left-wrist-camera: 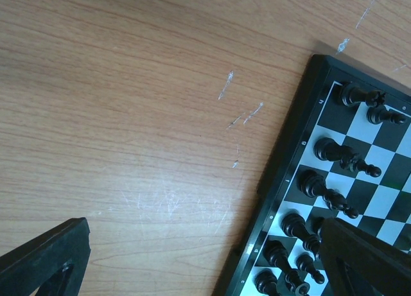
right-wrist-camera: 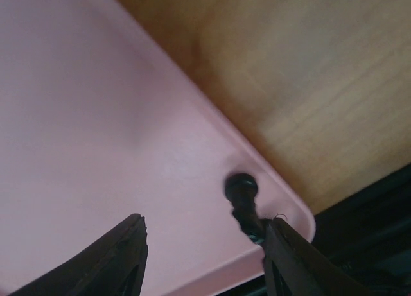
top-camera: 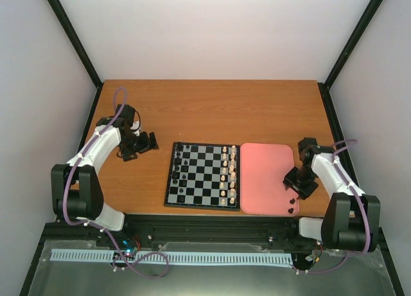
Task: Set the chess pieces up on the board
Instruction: Pick up the chess piece from the storage box.
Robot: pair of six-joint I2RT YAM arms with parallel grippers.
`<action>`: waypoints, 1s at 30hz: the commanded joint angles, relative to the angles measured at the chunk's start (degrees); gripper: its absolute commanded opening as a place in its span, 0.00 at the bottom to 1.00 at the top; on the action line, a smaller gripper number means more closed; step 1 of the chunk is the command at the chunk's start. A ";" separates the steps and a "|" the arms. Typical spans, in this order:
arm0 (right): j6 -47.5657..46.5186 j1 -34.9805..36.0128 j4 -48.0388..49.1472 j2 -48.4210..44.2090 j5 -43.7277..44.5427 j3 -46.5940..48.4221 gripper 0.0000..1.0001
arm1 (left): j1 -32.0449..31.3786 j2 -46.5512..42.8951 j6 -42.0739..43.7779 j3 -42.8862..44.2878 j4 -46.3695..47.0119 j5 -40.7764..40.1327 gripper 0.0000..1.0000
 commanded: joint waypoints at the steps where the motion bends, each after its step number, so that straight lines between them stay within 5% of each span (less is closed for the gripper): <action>1: -1.21 -2.26 -0.71 -2.12 -2.61 -3.92 0.49 | -0.23 0.40 -0.29 0.55 1.25 0.58 1.00; 17: -3.57 -2.34 2.33 2.61 -2.73 -5.21 0.39 | -0.33 1.88 -0.22 0.72 1.41 0.15 1.00; 30: -5.70 -2.33 3.16 3.08 -0.33 -3.83 0.04 | -0.33 1.66 0.04 1.02 1.15 -0.33 1.00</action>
